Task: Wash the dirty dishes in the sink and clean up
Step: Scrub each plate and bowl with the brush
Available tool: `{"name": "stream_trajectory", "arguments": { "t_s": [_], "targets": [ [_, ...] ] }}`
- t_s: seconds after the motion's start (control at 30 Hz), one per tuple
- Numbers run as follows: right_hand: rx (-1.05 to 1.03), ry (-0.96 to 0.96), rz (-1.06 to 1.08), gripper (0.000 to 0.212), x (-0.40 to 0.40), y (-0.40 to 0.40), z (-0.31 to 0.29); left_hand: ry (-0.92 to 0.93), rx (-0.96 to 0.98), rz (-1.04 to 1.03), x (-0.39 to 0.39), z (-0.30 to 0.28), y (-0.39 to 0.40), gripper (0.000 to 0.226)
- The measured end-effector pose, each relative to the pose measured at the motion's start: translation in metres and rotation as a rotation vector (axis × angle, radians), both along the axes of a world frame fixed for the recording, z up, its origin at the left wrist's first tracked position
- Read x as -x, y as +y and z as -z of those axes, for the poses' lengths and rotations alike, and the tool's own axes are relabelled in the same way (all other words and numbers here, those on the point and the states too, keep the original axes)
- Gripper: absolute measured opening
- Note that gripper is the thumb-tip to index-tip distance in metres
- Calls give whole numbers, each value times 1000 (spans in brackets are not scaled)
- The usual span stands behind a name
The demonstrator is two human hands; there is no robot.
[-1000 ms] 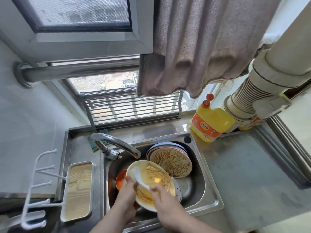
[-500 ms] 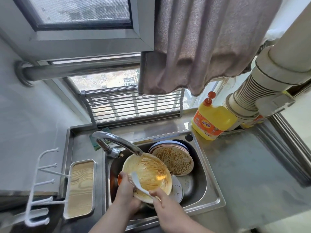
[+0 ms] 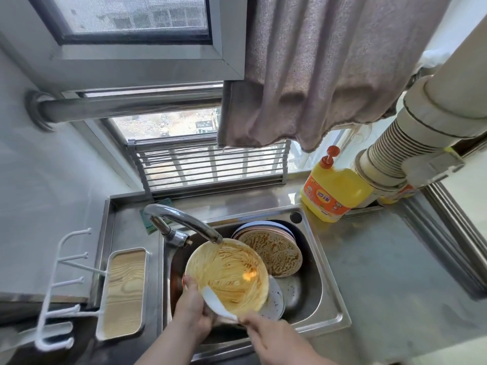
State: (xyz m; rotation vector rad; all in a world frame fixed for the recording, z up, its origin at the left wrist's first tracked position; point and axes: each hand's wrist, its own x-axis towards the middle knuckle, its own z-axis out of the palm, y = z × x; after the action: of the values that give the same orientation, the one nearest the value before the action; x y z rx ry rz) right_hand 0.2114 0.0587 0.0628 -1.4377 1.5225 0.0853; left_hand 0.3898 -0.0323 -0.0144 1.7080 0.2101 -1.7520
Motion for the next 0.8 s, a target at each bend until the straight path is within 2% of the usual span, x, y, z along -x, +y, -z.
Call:
{"name": "stream_trajectory", "arguments": {
  "t_s": [0.13, 0.2, 0.27, 0.33, 0.4, 0.5, 0.63, 0.7, 0.8],
  "targets": [
    [92, 174, 29, 32, -2, -54, 17, 80, 14, 37, 25, -14, 15, 66],
    [71, 308, 49, 36, 25, -67, 28, 49, 34, 57, 24, -12, 23, 55],
    [8, 365, 99, 37, 49, -55, 33, 3, 66, 71, 13, -4, 21, 51],
    [-31, 343, 115, 32, 54, -26, 35, -42, 68, 46, 3, 2, 13, 50],
    [-78, 205, 117, 27, 33, -1, 27, -59, 77, 33, -1, 6, 8, 55],
    [-14, 66, 101, 28, -7, -13, 19, -56, 24, 52, 14, -5, 15, 63],
    [78, 219, 196, 27, 24, -63, 35, -3, 62, 86, 29, -11, 19, 58],
    [2, 254, 229, 22, 50, -47, 38, -62, 120, 129, 16, 0, 12, 51],
    [-74, 159, 182, 20, 40, -1, 30, -105, 126, 98, 0, 12, 5, 50]
  ]
}}
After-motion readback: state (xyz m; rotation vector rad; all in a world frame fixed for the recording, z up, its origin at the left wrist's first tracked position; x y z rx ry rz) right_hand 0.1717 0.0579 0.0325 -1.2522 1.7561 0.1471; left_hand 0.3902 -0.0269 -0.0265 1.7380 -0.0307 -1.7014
